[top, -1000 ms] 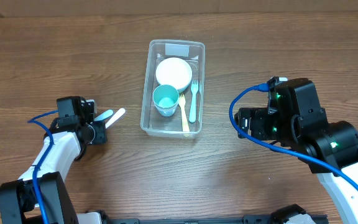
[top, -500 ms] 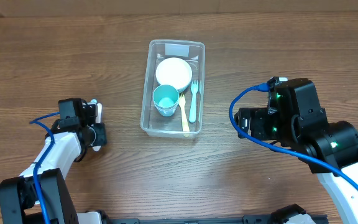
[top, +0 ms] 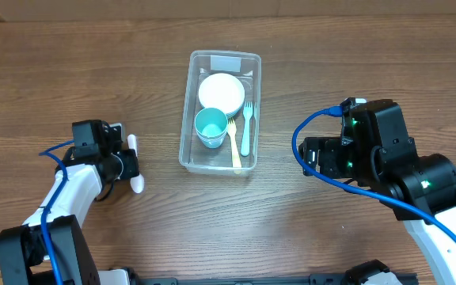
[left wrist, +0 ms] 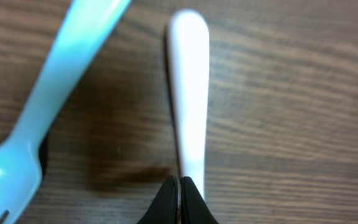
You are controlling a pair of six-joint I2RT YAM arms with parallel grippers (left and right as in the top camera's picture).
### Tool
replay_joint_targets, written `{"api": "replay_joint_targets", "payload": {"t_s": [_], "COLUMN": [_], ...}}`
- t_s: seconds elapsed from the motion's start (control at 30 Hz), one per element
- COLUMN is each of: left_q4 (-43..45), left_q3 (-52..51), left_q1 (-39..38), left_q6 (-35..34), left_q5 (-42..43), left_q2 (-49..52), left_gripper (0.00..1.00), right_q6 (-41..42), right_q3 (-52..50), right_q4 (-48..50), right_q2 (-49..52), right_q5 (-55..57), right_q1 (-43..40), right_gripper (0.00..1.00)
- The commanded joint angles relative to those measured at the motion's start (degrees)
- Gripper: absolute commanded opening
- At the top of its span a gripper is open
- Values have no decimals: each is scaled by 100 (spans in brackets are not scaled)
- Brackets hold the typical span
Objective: Pack container
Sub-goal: 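Close the left gripper on the white spoon and adjust grip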
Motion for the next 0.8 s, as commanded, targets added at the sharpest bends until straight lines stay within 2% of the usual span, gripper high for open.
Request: {"api": "replay_joint_targets", "payload": {"t_s": [0.0,0.17,0.2,0.23,0.27,0.3,0.33,0.4,0.57,0.77], "left_q4": [-127,-402,-579,-841,-997,-1132,-1296,-1241,-625,-402], "left_q3": [382,424,422,422,422,420,374,144,-555,-673], "left_q1": [20,17,17,13,-7,-52,-179,-330,-511,-511], "left_q6": [-164,-308,-546,-861,-1038,-1163,-1309,-1488,-2017,-2074], "left_q5": [262,286,345,413,409,409,354,343,280,-310], "left_q2": [-321,-715,-715,-715,-715,-715,-715,-713,-715,-691], "left_gripper": [4,4,17,34,44,62,75,78,75,73], "right_q6": [0,0,0,0,0,0,0,0,0,0], "right_q3": [28,28,28,28,28,28,28,28,28,28], "right_q4": [28,31,28,28,28,28,28,28,28,31], "right_q2": [-15,-15,-15,-15,-15,-15,-15,-15,-15,-15], "right_q5": [55,55,55,55,55,55,55,55,55,55], "right_q1": [7,7,7,7,7,7,7,7,7,7], "right_gripper": [100,100,100,100,100,100,100,100,100,100]}}
